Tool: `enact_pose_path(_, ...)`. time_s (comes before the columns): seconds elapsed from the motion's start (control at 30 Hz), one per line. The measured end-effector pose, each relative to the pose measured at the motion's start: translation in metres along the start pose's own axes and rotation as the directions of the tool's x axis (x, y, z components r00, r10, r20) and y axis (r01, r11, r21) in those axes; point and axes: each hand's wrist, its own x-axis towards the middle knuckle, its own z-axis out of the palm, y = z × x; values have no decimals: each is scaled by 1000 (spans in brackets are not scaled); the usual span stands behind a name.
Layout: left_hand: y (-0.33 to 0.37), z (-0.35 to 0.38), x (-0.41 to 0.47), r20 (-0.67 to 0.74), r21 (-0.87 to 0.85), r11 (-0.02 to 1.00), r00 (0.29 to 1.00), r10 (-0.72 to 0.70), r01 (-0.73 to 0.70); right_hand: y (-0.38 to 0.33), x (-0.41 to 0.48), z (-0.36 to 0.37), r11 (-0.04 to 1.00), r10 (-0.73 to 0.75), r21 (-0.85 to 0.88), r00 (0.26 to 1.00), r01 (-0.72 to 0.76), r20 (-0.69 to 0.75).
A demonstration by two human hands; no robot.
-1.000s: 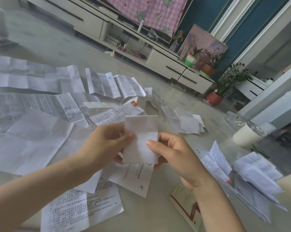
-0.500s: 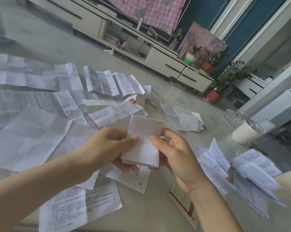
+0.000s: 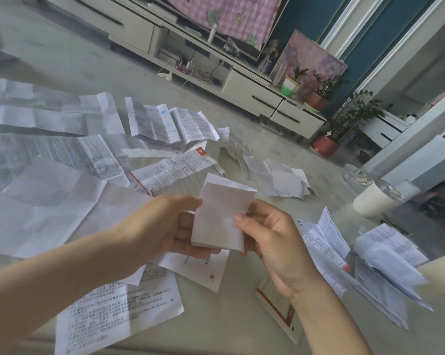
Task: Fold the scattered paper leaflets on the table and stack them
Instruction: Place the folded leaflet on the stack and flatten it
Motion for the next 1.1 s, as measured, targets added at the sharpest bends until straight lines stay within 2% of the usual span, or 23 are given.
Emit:
enact_pose_path(0.1,-5,0,-2,8,114,991,997,71,-72,0,-1,2,999,10,-30,1000,-9,10)
enact_pose_path(0.2,-8,-2,-3,-42,202,972,991,127,-116,-1,-2,3,998,17,-57,999,-15,43)
enact_pose_path(0.27,-7,-2,-2,-74,257,957,984,161,-137,-2,-3,4,992,38,-121,996,-29,77)
enact_pose_path(0.37,-4,-2,-4,-46,348,917,973,226,-196,-5,-5,3,969,87,-242,988,-54,128)
enact_pose_path(0.43,-2,-2,-5,-19,454,863,967,255,-219,-9,-7,0,957,115,-283,979,-63,171)
enact_pose_path(0.53,-1,-6,-2,55,638,717,946,320,-280,-13,-11,-1,937,132,-346,962,-42,239)
enact_pose_path(0.63,-2,-4,-4,80,731,590,901,426,-343,-9,-14,6,917,93,-398,972,1,218)
enact_pose_path(0.7,-2,1,-7,51,744,547,848,528,-385,-9,-14,11,921,34,-387,982,42,188)
enact_pose_path(0.73,-2,1,-7,30,732,546,820,572,-408,-12,-14,11,929,10,-366,985,54,171)
enact_pose_path(0.8,1,0,-5,-34,664,607,793,608,-437,-19,-11,8,952,5,-303,990,38,143)
enact_pose_path(0.97,2,2,-1,-130,485,768,834,536,-418,-29,-10,-10,962,13,-273,993,20,119)
enact_pose_path(1.03,6,-3,1,-253,361,849,836,487,-385,-26,-9,-18,968,-2,-249,999,14,48)
enact_pose_path(1.1,8,-9,1,-340,280,879,816,467,-387,-20,-8,-25,978,1,-208,998,-14,-62)
